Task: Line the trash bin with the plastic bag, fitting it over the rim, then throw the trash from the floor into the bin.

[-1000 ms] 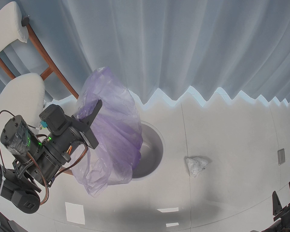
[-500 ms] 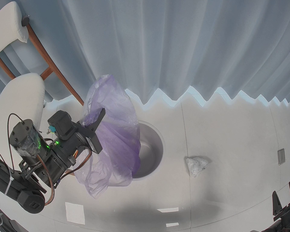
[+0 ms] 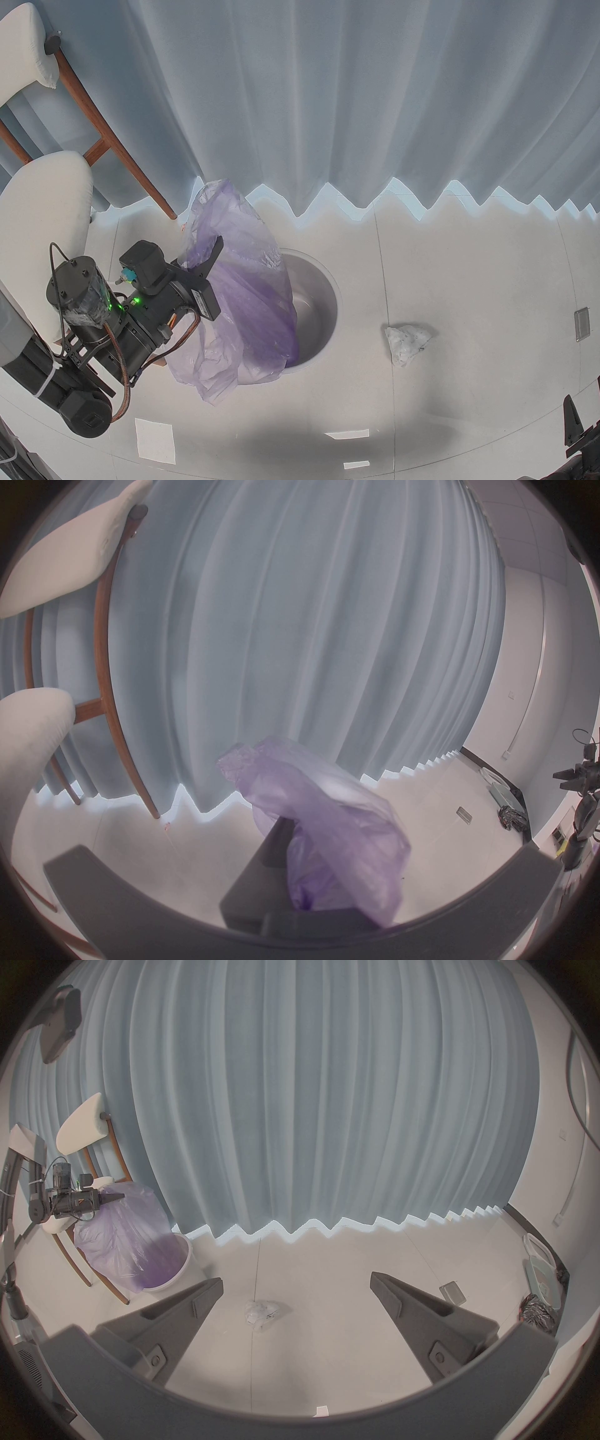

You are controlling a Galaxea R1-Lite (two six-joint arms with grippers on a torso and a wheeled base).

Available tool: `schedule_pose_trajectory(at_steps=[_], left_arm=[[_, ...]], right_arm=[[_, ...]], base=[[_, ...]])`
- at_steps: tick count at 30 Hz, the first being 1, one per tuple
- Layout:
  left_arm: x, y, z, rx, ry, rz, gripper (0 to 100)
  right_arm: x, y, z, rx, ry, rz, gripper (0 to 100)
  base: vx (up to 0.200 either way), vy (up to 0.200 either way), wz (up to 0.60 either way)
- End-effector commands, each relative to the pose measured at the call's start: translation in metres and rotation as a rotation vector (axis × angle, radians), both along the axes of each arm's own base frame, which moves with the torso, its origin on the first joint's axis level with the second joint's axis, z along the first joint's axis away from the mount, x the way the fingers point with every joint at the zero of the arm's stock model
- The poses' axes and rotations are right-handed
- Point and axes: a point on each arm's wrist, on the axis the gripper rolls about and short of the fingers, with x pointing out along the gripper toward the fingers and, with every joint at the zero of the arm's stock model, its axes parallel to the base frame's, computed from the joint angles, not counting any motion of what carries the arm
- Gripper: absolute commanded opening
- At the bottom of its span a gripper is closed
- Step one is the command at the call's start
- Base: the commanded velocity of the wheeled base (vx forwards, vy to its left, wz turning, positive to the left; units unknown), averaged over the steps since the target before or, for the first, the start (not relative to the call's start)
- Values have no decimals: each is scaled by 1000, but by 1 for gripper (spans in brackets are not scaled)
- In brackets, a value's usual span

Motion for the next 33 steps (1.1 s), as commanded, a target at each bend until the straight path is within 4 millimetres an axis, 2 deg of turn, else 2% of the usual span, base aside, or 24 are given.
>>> schedule_pose_trajectory(at_steps=[1,13,19,23,33], left_arm=[[4,-2,-9,13,28,0,0],[13,-2,-24,31,80,12,0],[16,-4,-21,5,73,9,0],[19,-7,-14,-82,81,-7,0],[26,-4,-23,-80,113,14,0]], right_arm=[[0,0,-5,0,1,0,100],[0,0,-5,0,1,0,100],[0,0,-5,0,1,-1,100],[0,0,-5,0,1,0,100],[0,0,-5,0,2,0,100]], base=[[0,0,0],[0,0,0],[0,0,0],[0,0,0],[0,0,0]])
